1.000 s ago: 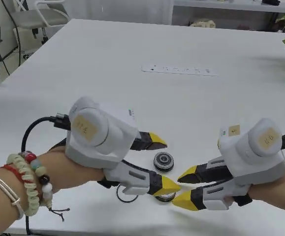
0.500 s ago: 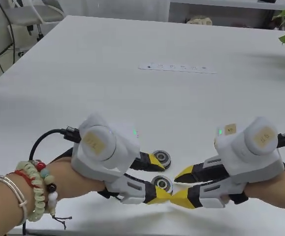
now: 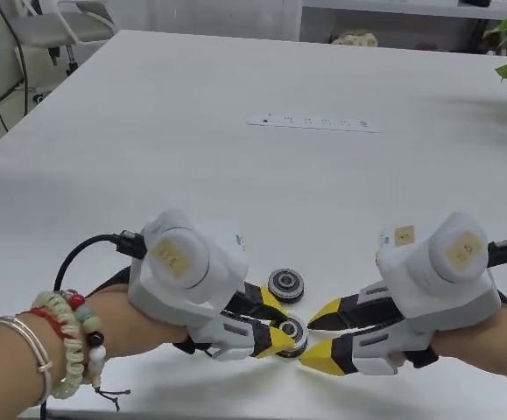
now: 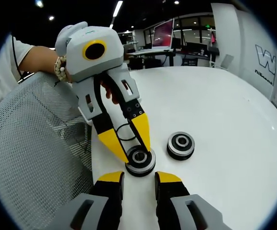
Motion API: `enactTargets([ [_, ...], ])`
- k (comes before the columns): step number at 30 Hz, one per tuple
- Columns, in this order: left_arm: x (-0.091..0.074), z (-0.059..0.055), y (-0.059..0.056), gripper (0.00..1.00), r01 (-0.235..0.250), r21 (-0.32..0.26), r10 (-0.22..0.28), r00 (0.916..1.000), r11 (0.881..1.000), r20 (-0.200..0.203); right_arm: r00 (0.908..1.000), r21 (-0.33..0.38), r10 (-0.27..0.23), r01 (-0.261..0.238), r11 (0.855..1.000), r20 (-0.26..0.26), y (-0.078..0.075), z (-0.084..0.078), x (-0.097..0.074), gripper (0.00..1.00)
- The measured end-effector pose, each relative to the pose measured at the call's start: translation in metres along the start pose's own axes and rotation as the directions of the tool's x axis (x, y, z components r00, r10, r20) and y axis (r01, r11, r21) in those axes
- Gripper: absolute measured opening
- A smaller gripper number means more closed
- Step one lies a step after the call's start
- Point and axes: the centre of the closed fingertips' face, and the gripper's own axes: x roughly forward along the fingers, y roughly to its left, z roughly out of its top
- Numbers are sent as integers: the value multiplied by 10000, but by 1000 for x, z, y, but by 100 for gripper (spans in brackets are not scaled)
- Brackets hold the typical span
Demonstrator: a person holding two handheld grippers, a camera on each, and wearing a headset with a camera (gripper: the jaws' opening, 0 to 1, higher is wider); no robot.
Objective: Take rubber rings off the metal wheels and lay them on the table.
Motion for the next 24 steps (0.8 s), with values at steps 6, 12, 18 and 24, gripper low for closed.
enactTargets([
  [6, 0, 0, -1, 9, -82, -288, 84, 9999, 9996, 66, 10000, -119, 19, -21, 9999, -97, 2, -1, 4, 22],
  [12, 0, -1, 0, 8, -125, -191, 127, 9998, 9997, 146, 9999, -120, -85, 84, 9999, -58, 0, 0, 5, 21],
  [18, 0, -1, 0, 8, -109, -372, 119, 9996, 9992, 275, 9997, -206, -191, 189, 9996, -125, -2, -2, 6, 17],
  [24, 0, -2, 0, 8, -104, -356, 114, 9995, 9993, 282, 9997, -287, -235, 231, 9993, -121, -4, -2, 3, 10],
])
